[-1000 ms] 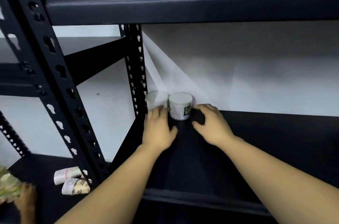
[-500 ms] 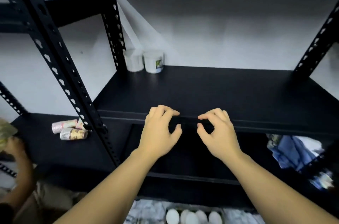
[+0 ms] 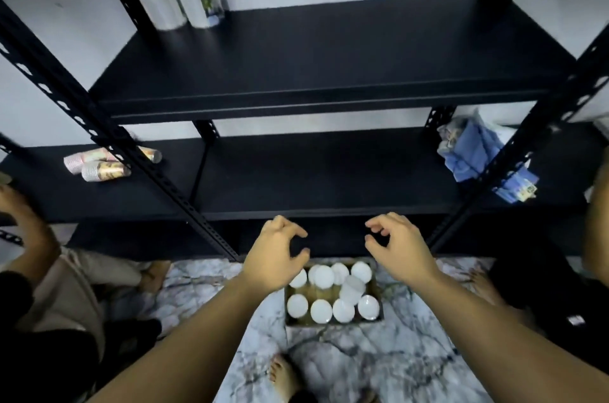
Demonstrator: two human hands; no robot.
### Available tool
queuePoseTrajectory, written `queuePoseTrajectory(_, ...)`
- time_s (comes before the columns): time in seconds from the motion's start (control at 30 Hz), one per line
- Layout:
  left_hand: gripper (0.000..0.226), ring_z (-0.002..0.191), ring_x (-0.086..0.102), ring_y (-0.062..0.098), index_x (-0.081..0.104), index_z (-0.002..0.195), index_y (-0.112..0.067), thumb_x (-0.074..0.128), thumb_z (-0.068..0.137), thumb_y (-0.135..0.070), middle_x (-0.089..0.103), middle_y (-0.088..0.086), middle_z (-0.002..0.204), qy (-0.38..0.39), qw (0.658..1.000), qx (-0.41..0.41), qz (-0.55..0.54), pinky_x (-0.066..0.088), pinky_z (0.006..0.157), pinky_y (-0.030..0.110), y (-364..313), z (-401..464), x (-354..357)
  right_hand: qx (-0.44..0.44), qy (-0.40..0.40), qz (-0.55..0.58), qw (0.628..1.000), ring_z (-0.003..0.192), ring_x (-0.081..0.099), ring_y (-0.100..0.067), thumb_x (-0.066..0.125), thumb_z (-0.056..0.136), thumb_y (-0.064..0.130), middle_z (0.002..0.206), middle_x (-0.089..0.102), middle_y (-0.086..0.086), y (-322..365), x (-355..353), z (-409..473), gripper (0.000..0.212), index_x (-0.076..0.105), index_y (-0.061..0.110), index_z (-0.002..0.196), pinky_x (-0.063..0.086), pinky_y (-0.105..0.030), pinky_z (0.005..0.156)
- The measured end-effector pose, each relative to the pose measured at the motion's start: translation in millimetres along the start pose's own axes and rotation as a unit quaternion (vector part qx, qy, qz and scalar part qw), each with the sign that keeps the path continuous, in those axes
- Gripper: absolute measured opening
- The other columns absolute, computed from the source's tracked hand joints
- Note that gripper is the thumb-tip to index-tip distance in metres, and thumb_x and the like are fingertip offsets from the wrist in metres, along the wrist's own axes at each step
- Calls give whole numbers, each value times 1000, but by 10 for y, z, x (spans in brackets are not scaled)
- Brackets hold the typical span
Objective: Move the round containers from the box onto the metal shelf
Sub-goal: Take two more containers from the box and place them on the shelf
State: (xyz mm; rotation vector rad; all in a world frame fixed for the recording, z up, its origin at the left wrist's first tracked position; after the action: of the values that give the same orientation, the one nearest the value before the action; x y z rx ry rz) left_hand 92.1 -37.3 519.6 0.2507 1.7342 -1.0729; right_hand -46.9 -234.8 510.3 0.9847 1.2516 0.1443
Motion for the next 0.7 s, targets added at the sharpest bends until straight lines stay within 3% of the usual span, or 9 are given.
queuePoseTrajectory(0.13,34,117,46,12,65,122,-27,67,88,-32,50,-10,115,53,998,-31,-17,36,93,20,169,-161,433,54,41,16,998,95,58,-4,71,88,22,96,60,15,-394,275,-245,21,70,22,109,43,-16,78)
queuePoseTrajectory(0.37,26,116,51,21,69,109,-25,70,83,-29,49,-7,110,109,991,-62,-46,42,92,28,706,-353,1337,145,92,-11,985,95,64,-23,71,87,20,104,70,-3,-1176,954,-583,21,72,17,108,53,-36,80)
queuePoseTrajectory(0.53,34,114,56,28,71,114,-19,74,81,-26,59,3,115,149,985,-66,-59,46,94,28,1338,-491,2287,193,128,-13,973,100,65,-25,72,90,22,117,69,-6,-1906,1788,-775,33,70,14,121,49,-29,82)
queuePoseTrajectory(0.6,30,110,59,27,73,109,-16,70,80,-24,68,7,108,148,986,-42,-63,48,93,30,1536,-522,2693,209,143,-9,967,102,64,-23,71,91,25,117,68,-3,-2194,2174,-806,34,68,16,123,50,-31,83)
queuePoseTrajectory(0.7,32,106,62,25,73,98,-17,58,78,-37,70,7,101,180,980,-45,-66,57,90,37,1905,-588,3378,241,149,2,959,99,63,-21,71,90,24,113,67,0,-2609,2715,-873,30,68,15,119,49,-30,85)
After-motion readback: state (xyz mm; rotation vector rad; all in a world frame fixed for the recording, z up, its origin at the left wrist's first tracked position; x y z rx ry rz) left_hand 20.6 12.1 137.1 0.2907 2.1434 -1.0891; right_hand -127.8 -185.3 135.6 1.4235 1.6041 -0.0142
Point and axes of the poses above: each hand's wrist, its own z-axis towards the middle knuckle, its own x-axis out of the palm, y = z × x, the point moved 10 cm from there along z, towards the middle knuckle
